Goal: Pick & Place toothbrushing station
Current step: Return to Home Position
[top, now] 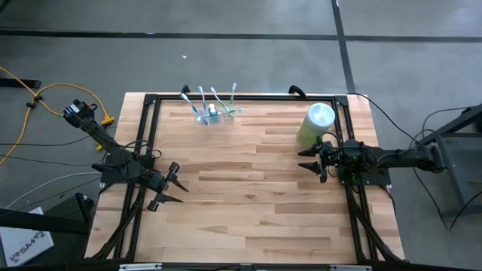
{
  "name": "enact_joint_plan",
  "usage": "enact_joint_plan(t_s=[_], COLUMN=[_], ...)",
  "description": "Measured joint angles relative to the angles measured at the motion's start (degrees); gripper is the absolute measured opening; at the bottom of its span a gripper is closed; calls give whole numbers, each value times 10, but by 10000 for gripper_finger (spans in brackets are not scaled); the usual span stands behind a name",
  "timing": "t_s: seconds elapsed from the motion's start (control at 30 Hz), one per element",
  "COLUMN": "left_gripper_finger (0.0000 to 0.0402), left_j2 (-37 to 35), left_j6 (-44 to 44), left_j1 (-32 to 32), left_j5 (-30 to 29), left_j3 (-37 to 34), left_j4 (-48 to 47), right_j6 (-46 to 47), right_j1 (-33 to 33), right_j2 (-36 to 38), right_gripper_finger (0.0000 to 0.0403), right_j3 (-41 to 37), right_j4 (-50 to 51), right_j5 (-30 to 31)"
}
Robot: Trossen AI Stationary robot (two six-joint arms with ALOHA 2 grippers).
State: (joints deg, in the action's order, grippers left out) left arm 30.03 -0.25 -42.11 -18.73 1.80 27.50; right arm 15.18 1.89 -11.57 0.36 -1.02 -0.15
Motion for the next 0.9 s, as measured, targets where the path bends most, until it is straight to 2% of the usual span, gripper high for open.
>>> enact_joint_plan(t_s=[0.4, 0.67, 0.9], left_gripper_finger=[174, 174, 174], left_j2=[-69, -155, -248], left_j6=[-2, 6, 40], left_j1=[0, 0, 0], left_j5=[-5, -4, 83], left_j3=[-1, -2, -2], left_j4=[-126, -207, -272], right_j6=[0, 0, 0], right_j1=[0, 0, 0], right_j2=[0, 0, 0], right_gripper_finger=[210, 210, 210], right_j3=[0, 0, 0], right_j4=[0, 0, 0], right_j5=[0, 0, 0])
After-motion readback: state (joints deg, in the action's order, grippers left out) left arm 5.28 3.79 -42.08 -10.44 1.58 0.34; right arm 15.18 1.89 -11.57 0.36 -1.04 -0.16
